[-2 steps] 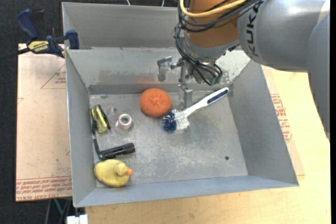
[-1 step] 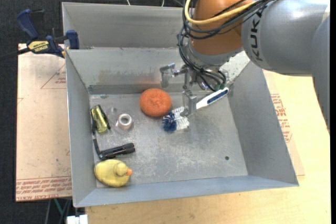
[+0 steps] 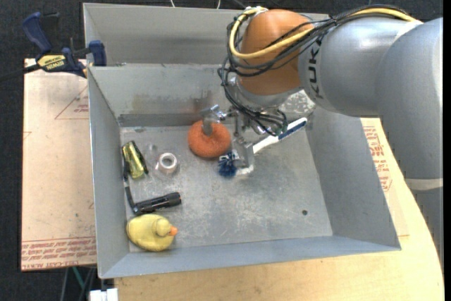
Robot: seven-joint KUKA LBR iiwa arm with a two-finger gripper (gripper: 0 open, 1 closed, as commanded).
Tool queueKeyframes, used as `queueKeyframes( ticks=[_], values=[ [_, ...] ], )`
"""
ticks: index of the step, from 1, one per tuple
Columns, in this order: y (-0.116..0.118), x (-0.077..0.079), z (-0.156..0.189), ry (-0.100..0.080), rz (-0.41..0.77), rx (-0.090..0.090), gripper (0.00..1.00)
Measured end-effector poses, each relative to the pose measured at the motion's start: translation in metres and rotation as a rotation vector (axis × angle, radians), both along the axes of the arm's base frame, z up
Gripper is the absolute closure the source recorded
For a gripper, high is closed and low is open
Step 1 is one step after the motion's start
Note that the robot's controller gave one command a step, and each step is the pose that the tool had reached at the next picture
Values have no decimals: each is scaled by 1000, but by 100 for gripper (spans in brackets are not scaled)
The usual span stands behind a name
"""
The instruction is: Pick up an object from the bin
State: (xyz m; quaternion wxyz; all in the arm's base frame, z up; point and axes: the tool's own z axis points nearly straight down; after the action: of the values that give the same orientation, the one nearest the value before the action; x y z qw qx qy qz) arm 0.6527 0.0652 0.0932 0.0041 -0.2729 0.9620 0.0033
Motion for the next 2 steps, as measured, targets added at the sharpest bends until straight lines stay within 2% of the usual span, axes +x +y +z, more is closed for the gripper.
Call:
queueKeyframes(
  ticks=[1, 2],
  values=[
    [13, 3, 60, -16, -465, 8, 0],
    [12, 4, 54, -20, -522, 12, 0]
  ],
)
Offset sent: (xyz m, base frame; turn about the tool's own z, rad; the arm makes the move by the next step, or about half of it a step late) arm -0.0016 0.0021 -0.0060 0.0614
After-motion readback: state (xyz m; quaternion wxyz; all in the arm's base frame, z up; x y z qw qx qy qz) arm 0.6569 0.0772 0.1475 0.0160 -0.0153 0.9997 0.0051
